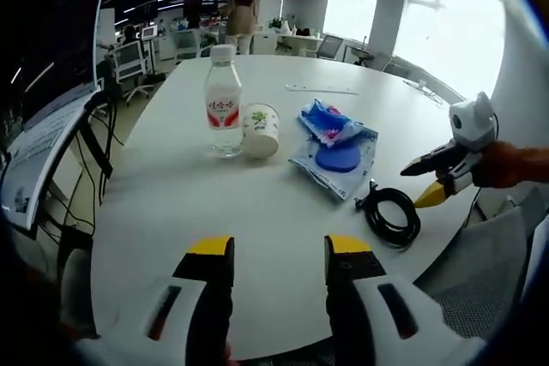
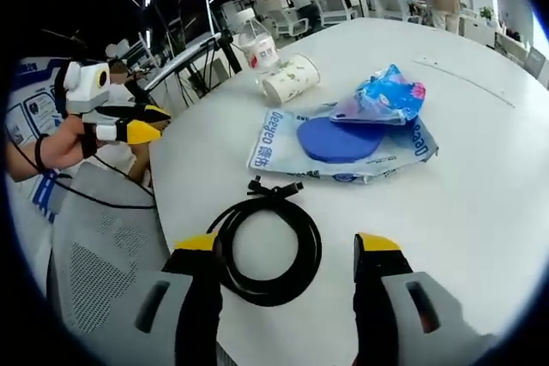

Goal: Arrange the tabletop items into an orderly group along one side of the table until the central work area is clear of visible clutter.

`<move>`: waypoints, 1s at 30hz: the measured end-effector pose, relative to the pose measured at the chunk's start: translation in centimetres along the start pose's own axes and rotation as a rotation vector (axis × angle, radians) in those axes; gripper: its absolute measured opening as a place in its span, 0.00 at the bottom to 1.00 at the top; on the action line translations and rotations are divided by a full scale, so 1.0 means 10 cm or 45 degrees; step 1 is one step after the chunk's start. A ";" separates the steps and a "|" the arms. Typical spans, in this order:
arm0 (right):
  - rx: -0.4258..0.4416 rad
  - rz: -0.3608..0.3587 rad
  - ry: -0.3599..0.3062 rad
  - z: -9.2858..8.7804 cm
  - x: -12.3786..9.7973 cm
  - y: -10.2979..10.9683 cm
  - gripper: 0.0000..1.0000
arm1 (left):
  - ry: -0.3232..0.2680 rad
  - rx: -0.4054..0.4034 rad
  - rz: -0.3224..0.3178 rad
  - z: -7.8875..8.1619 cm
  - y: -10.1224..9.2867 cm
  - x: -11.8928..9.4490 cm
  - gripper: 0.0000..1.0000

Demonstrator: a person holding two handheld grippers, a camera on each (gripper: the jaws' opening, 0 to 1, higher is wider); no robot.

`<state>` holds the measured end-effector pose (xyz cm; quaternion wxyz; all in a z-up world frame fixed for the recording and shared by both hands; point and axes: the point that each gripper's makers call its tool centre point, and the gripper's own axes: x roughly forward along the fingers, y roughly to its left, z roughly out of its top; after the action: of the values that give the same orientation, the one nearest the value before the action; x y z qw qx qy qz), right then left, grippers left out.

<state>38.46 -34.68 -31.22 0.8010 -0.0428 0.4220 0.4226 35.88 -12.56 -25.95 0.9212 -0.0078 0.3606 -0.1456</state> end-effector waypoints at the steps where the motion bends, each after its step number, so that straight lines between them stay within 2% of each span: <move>1: -0.013 -0.007 0.011 -0.01 0.01 0.00 0.59 | -0.001 -0.001 0.000 0.00 0.00 0.00 0.41; 7: -0.097 -0.024 0.064 -0.06 0.08 0.00 0.53 | -0.004 0.000 0.000 0.03 0.00 -0.01 0.41; 17: -0.131 -0.057 0.103 -0.10 0.17 -0.02 0.46 | -0.005 -0.002 0.006 0.05 0.01 -0.02 0.41; 28: -0.120 -0.103 0.100 -0.14 0.20 -0.05 0.25 | 0.009 0.013 -0.005 0.03 -0.02 -0.02 0.39; 30: -0.101 -0.133 0.086 -0.14 0.19 -0.08 0.22 | 0.019 0.015 -0.011 0.01 -0.03 -0.01 0.39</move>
<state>38.71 -34.51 -33.70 0.8050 -0.1107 0.4287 0.3949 35.84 -12.80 -25.79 0.9179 -0.0027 0.3665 -0.1518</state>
